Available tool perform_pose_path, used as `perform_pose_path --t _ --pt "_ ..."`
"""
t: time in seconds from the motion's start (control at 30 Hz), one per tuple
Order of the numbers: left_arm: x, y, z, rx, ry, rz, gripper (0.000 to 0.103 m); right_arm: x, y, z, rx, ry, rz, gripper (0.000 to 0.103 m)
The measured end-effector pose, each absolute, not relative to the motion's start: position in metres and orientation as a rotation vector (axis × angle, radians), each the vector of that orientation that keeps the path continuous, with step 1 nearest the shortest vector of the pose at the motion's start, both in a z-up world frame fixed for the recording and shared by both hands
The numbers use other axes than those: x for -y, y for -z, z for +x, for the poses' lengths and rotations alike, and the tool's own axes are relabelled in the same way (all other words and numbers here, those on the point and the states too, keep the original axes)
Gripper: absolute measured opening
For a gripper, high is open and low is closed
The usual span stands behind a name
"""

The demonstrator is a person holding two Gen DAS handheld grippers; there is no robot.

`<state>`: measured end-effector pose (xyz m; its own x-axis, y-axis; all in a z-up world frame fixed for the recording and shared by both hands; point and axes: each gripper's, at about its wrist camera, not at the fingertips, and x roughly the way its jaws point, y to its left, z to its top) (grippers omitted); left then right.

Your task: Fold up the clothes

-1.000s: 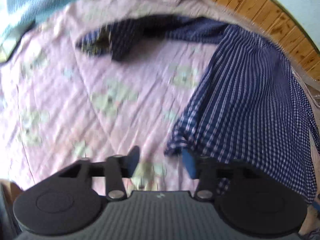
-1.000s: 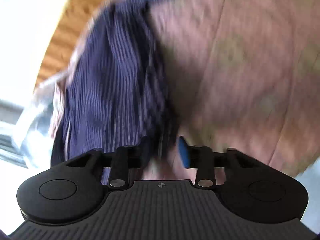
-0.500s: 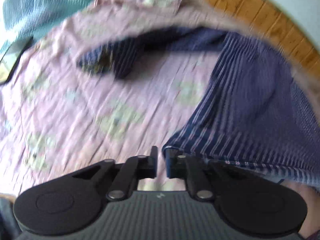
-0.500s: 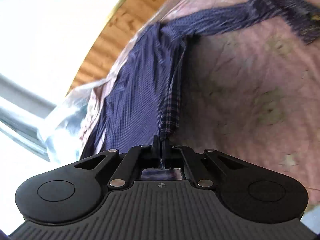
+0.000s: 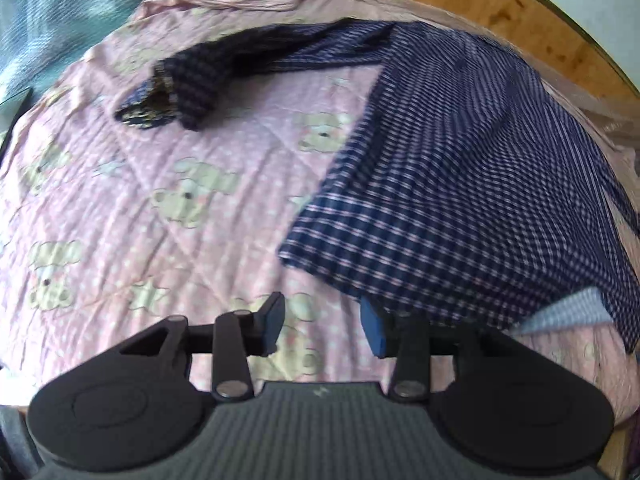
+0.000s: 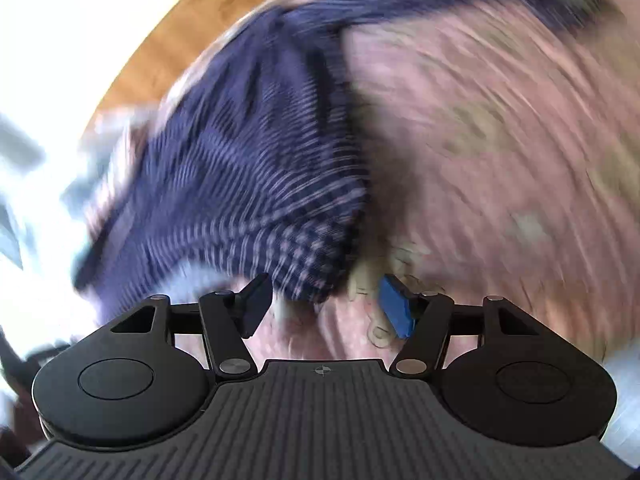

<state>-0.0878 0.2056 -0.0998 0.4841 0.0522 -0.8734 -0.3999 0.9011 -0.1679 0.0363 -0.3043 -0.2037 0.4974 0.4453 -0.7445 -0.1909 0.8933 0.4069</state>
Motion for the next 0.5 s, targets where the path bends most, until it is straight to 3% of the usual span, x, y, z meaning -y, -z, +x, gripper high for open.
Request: perform_pose_path --t 0.07,0.13,0.17,0.2,0.23,0.27,0.4,0.5 --pt "-0.2 0.104 -0.082 -1.042 -0.277 -0.353 0.042 0.267 0.2 0.037 -0.958 -0.421 0.054 0.08" --pt "-0.196 0.107 -0.075 -1.043 -0.275 -0.324 0.042 0.232 0.207 0.043 -0.93 -0.349 -0.199 0.078" --pt "-0.196 0.107 -0.071 -1.038 -0.274 -0.307 0.042 0.221 0.211 0.047 -0.923 -0.312 -0.288 0.065" --pt "-0.196 0.107 -0.067 -1.032 -0.271 -0.29 0.042 0.218 0.208 0.053 -0.92 -0.296 -0.3 0.041" --pt "-0.197 0.104 -0.062 -1.017 -0.272 -0.269 0.041 0.219 0.2 0.058 -0.916 -0.289 -0.281 0.026" --pt "-0.198 0.1 -0.057 -1.0 -0.273 -0.26 0.041 0.22 0.193 0.064 -0.912 -0.282 -0.263 0.001" --pt "-0.208 0.083 -0.021 -0.935 -0.277 -0.265 0.04 0.242 0.138 0.11 -0.905 -0.313 -0.02 0.001" --pt "-0.203 0.076 0.005 -0.919 -0.278 -0.244 0.041 0.258 0.13 0.164 -0.956 -0.28 0.142 0.001"
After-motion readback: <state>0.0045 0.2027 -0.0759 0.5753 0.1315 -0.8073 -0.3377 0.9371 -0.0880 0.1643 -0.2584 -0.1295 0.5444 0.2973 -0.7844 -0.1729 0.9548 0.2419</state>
